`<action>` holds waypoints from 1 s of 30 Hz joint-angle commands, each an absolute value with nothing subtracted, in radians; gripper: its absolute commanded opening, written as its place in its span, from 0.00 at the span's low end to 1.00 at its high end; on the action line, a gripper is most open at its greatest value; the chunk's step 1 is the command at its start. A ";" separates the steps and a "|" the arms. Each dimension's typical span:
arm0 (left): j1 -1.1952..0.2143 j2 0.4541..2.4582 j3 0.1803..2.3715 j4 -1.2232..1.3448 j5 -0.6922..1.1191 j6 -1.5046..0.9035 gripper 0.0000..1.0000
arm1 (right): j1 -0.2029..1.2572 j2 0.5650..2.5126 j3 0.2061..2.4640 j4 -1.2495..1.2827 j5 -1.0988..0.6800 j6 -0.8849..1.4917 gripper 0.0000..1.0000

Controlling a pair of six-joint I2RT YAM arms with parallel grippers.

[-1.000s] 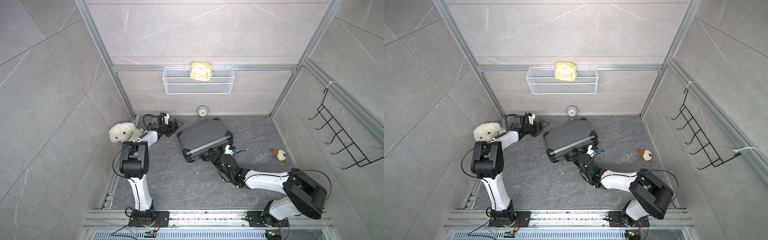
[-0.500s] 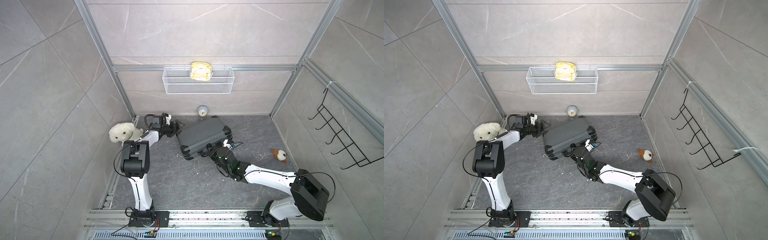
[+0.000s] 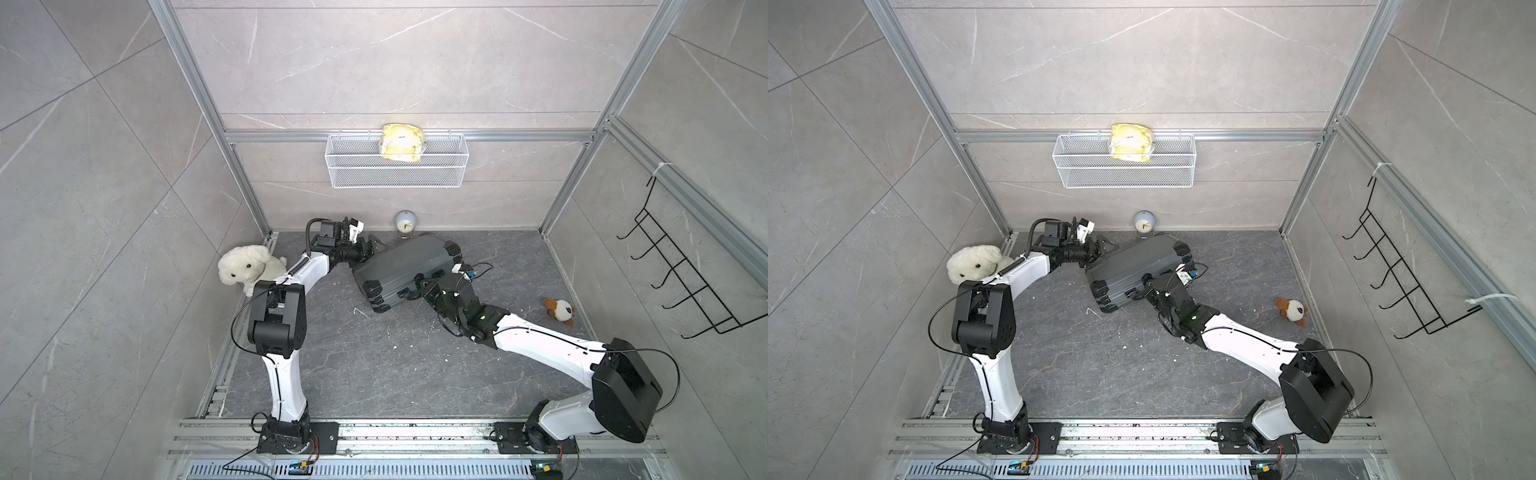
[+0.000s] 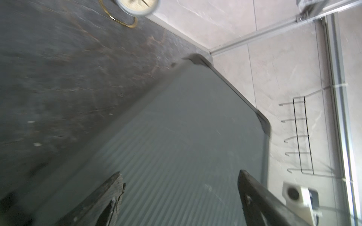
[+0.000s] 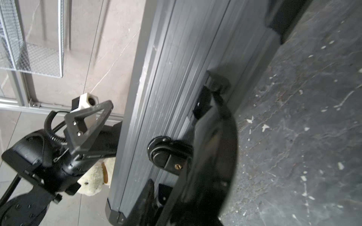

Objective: Open the poker set cases
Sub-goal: Adjust the poker set case at the center of the board.

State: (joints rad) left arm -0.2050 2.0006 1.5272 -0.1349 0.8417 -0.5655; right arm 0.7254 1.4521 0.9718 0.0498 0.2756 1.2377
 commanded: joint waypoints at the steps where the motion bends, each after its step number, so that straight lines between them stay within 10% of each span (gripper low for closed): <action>1: -0.223 1.989 1.519 -0.205 0.901 -0.519 0.92 | 0.724 1.417 1.128 0.175 0.281 1.041 0.00; 30: -0.075 2.061 1.552 -0.328 0.992 -0.467 1.00 | 0.686 1.841 1.623 0.095 0.043 0.966 0.00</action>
State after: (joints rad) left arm -0.0647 2.0525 1.5654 -0.3054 0.9123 -0.4427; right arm 0.6468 1.8038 1.5372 -0.1001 0.1986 1.1252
